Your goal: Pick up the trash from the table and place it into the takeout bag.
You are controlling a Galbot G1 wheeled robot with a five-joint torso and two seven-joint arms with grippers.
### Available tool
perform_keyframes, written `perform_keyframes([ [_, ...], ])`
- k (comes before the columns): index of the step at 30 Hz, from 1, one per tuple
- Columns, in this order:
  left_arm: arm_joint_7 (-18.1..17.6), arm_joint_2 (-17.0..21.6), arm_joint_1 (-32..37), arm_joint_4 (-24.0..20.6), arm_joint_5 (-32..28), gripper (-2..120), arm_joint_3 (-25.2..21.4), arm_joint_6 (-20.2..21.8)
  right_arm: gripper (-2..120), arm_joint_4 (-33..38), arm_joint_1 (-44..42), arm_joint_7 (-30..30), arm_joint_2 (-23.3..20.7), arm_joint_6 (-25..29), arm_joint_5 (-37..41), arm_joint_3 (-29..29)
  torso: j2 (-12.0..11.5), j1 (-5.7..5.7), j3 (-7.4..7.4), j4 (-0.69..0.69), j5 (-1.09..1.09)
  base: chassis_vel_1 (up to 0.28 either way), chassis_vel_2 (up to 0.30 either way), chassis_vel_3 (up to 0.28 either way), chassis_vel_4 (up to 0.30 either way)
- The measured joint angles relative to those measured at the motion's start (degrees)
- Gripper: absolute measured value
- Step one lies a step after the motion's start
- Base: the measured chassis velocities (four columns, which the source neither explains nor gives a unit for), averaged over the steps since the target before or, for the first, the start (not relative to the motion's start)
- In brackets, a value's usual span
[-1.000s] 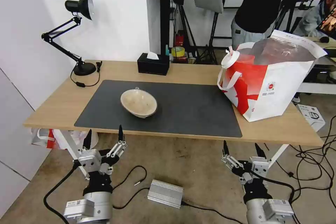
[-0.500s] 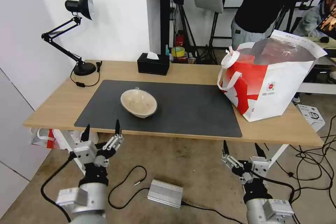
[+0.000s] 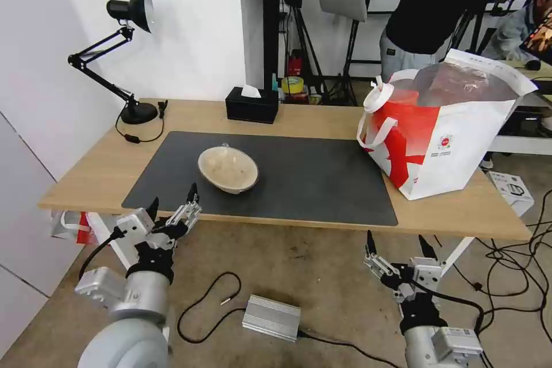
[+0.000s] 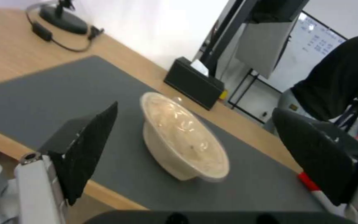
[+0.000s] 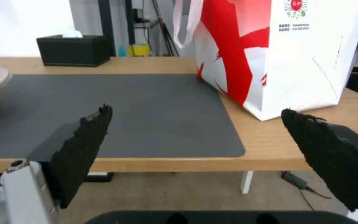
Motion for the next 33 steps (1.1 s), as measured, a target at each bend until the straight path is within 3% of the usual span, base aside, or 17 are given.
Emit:
perform_keyframes([
  [8, -5.4, 3.1, -5.7, 0.4, -14.1, 100, -1.3, 3.7, 100, 0.0, 0.0, 0.0, 0.0, 0.0, 0.0, 0.0, 0.0, 0.00, 0.00, 0.00, 0.00, 0.000, 0.000, 0.000, 0.000],
  [20, -11.0, 5.5, -10.7, 2.8, -25.4, 100, -1.4, 5.9, 100, 0.0, 0.0, 0.0, 0.0, 0.0, 0.0, 0.0, 0.0, 0.00, 0.00, 0.00, 0.00, 0.000, 0.000, 0.000, 0.000],
  [33, -16.2, 7.7, -17.4, 6.7, -32.9, 100, -1.0, 8.3, 100, 0.0, 0.0, 0.0, 0.0, 0.0, 0.0, 0.0, 0.0, 0.00, 0.00, 0.00, 0.00, 0.000, 0.000, 0.000, 0.000],
])
